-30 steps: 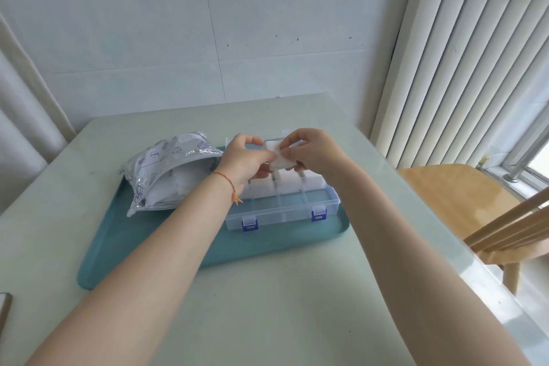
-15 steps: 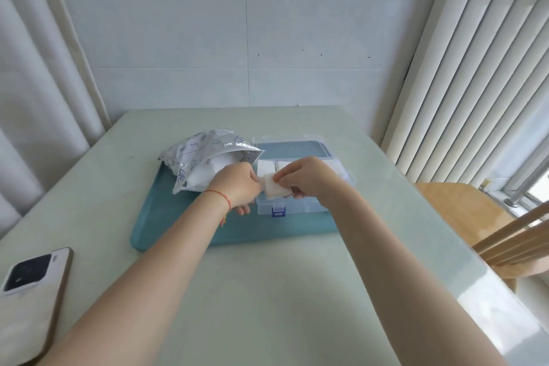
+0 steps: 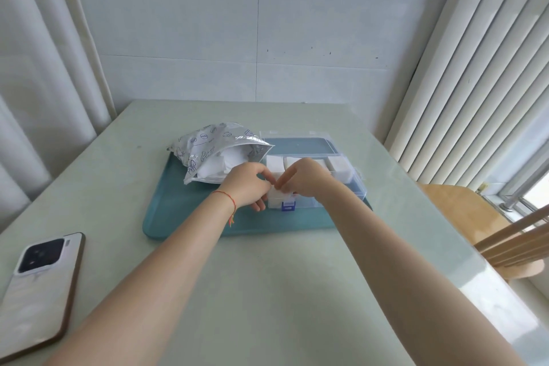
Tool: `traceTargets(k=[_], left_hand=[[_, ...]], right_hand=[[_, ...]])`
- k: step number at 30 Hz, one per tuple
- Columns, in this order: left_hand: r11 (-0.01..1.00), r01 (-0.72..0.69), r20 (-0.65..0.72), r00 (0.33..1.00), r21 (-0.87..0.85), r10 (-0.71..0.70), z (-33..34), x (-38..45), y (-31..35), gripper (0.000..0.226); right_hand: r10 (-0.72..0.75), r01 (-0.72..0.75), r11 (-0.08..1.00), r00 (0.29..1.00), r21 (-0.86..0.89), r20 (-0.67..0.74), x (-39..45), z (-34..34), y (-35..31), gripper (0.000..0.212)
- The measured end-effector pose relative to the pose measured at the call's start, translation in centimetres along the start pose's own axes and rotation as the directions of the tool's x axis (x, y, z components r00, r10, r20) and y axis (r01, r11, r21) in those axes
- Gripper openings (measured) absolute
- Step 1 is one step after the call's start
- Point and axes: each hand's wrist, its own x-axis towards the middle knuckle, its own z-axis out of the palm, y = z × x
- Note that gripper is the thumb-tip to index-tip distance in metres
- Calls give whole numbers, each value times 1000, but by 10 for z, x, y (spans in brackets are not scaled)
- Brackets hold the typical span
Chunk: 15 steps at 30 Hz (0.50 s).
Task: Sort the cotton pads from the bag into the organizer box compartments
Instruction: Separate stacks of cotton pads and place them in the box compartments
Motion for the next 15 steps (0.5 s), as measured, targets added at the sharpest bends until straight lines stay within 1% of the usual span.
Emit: traceTargets(k=[2, 4, 7, 9, 11, 12, 13, 14, 15], left_hand=[[1000, 9, -2, 1000, 7, -9, -1, 1, 0, 21], [1000, 18, -5, 1000, 11, -18, -1, 0, 1, 20], [1000, 29, -20, 999, 0, -29, -1, -1, 3, 22], [999, 36, -21, 999, -13, -37, -2, -4, 3, 23], [1000, 13, -15, 1000, 20, -13, -2, -7, 5, 22], [995, -26, -44, 999, 94, 30, -4, -8, 5, 19], [976, -81, -111, 988, 201, 104, -7, -10, 6, 15], [946, -124, -212, 958, 300, 193, -11, -12, 7, 12], [918, -147, -334, 901, 368, 278, -18, -15, 8, 11]], right_hand=[[-35, 33, 990, 999, -134, -15, 0, -1, -2, 17], [-57, 50, 965, 998, -256, -19, 2, 0, -2, 16], [-61, 53, 940, 998, -336, -13, 6, 1, 0, 18], [-55, 47, 920, 998, -389, -8, 10, 0, 1, 24], [-58, 42, 905, 998, -424, -25, 9, -3, 0, 27], [-70, 41, 911, 996, -410, -56, 9, -5, -1, 24], [-82, 40, 927, 992, -372, -100, 9, -8, -5, 17], [-88, 33, 948, 983, -318, -162, 8, -9, -9, 17], [-97, 37, 965, 970, -261, -223, 11, -8, -15, 26]])
